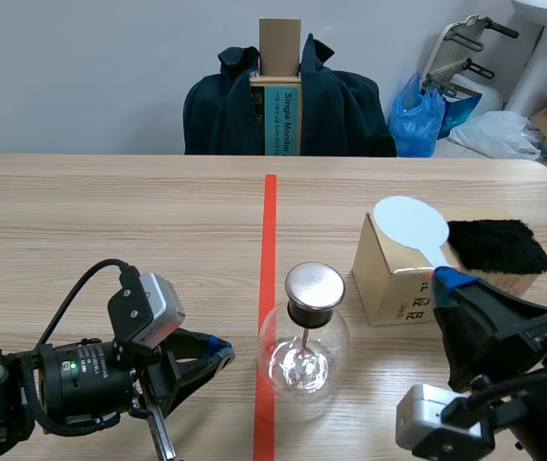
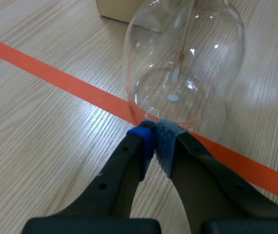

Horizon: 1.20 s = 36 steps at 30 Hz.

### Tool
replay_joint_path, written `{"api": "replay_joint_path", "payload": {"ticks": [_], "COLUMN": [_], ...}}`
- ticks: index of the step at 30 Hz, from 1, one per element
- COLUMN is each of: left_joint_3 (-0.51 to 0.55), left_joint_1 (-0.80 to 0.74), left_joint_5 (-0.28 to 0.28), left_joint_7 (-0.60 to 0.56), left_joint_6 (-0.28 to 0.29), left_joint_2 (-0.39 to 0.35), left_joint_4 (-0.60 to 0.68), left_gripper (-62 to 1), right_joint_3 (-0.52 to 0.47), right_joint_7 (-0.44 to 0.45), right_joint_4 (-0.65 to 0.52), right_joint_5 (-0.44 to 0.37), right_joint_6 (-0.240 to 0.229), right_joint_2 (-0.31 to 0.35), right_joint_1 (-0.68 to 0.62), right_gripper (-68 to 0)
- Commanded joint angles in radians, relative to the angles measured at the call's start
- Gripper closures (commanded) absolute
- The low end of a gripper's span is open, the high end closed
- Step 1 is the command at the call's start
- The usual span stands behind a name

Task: Do the electroscope experiment.
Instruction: 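Move the plate toward and away from the electroscope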

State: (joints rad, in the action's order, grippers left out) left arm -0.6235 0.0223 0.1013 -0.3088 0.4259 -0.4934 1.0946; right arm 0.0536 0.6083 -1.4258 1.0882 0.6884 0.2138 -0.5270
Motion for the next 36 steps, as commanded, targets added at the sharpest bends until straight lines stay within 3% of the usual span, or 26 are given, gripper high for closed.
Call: {"api": "replay_joint_path", "payload": {"ticks": [1, 5, 10, 28, 36], "left_joint_3": [0.005, 0.005, 0.005, 0.005, 0.005], "left_joint_1": [0.000, 0.000, 0.000, 0.000, 0.000], "left_joint_5": [0.006, 0.006, 0.006, 0.006, 0.006], "left_joint_7": [-0.017, -0.017, -0.017, -0.017, -0.017], "left_joint_6": [0.002, 0.002, 0.002, 0.002, 0.002], "left_joint_2": [-0.003, -0.003, -0.003, -0.003, -0.003], "left_joint_4": [0.023, 0.023, 0.023, 0.023, 0.023], "left_gripper": [-1.7, -1.7, -1.7, -1.7, -1.7], "right_joint_3": [-0.010, -0.010, -0.009, -0.008, -0.008], "right_joint_7": [-0.028, -0.086, -0.085, 0.296, 0.389], "right_joint_4": [-0.027, -0.027, -0.027, -0.027, -0.027], "right_joint_5": [-0.011, -0.011, -0.011, -0.010, -0.010], "right_joint_6": [0.011, 0.011, 0.011, 0.010, 0.007], "right_joint_2": [0.016, 0.016, 0.016, 0.016, 0.016], "right_joint_1": [0.009, 0.009, 0.009, 0.009, 0.009], "right_gripper": [-0.9, -0.8, -0.9, -0.8, -0.9]}}
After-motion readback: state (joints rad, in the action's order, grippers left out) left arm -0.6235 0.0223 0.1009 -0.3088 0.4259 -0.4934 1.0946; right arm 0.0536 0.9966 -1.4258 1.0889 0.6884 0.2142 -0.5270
